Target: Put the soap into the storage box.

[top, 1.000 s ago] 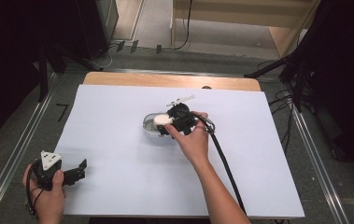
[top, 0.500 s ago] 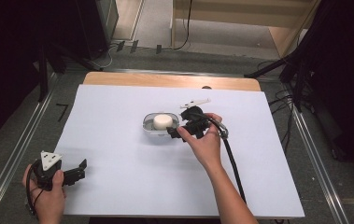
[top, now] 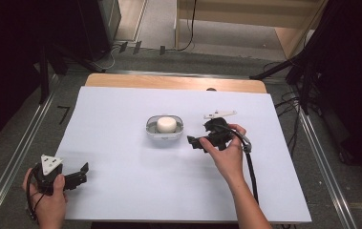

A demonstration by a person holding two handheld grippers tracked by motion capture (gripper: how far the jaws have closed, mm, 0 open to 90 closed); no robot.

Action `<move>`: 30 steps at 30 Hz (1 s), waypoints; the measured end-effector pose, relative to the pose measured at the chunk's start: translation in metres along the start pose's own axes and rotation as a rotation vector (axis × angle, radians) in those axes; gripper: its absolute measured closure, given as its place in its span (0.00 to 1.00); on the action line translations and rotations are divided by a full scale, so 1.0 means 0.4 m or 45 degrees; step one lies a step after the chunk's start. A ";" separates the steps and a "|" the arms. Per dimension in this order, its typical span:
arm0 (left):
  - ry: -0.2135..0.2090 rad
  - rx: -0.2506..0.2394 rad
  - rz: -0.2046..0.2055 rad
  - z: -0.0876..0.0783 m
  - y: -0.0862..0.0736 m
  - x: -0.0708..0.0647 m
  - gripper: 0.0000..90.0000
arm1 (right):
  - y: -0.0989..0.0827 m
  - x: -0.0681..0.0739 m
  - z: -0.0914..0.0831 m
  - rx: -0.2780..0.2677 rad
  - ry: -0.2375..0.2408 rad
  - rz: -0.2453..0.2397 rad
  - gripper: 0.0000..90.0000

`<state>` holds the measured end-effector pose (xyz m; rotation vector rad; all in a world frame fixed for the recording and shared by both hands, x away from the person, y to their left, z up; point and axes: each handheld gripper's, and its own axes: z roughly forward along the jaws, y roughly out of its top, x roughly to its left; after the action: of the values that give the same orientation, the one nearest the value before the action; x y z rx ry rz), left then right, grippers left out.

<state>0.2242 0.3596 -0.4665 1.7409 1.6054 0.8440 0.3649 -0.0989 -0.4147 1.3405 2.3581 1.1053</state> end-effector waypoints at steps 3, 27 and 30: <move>-0.001 -0.003 0.002 0.000 0.000 0.000 0.00 | -0.020 -0.014 -0.012 -0.002 -0.008 0.012 0.04; 0.001 -0.008 0.013 -0.003 -0.001 -0.002 0.00 | -0.139 -0.101 -0.058 -0.035 -0.043 0.066 0.00; 0.003 -0.009 0.014 -0.003 -0.001 -0.002 0.00 | -0.147 -0.106 -0.060 -0.037 -0.054 0.062 0.00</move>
<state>0.2229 0.3586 -0.4662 1.7455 1.5941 0.8564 0.3385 -0.1630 -0.4463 1.4040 2.2823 1.1085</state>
